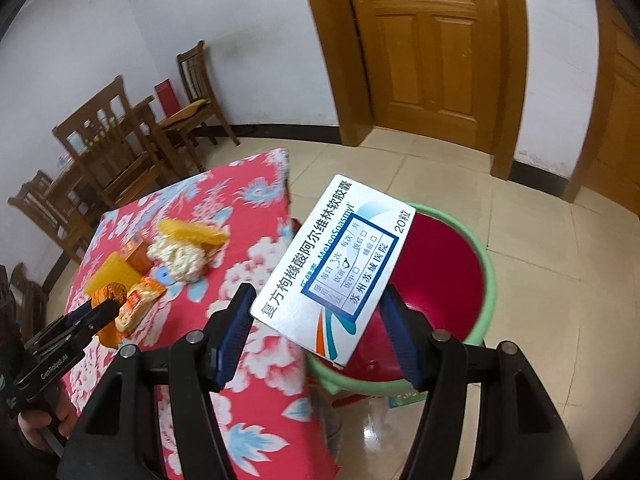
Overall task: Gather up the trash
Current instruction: 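Carry the box over the red bucket with the right tool while the left tool carries the orange bag, then open the right tool to drop the box into the bucket while the left tool drops the orange bag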
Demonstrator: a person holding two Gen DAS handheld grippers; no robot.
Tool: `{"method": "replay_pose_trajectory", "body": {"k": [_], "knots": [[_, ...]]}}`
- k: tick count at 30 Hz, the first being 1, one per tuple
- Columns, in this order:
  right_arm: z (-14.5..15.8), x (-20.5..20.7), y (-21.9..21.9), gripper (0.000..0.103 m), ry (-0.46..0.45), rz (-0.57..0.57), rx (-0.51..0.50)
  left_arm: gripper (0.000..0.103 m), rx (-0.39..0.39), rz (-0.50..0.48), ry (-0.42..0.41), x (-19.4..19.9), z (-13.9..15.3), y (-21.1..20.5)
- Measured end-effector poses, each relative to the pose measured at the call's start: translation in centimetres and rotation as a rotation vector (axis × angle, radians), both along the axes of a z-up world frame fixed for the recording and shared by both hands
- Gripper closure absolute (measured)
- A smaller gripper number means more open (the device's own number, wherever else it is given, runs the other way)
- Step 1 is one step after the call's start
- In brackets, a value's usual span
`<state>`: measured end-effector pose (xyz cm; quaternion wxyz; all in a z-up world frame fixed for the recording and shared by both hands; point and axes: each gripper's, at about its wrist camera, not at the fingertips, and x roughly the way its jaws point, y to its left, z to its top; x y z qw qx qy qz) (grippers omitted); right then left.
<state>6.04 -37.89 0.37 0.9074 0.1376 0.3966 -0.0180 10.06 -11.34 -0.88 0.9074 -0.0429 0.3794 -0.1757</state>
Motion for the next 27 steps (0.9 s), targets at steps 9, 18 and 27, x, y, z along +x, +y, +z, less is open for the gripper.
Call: {"method": "replay_pose_trajectory", "body": {"k": [9, 18, 27], "knots": [[-2.9, 0.7, -3.4, 0.037, 0.058, -0.036, 0.022, 0.058, 0.011, -0.098, -0.001, 1.2, -0.1, -5.3], [-5.1, 2.0, -5.1, 0.037, 0.101, -0.049, 0.029, 0.058, 0.01, -0.17, 0.032, 2.9, -1.6, -9.7], [-6.1, 3.0, -6.5, 0.036, 0.117, -0.049, 0.025, 0.058, 0.015, -0.209, 0.069, 3.8, -3.2, -12.6]]}}
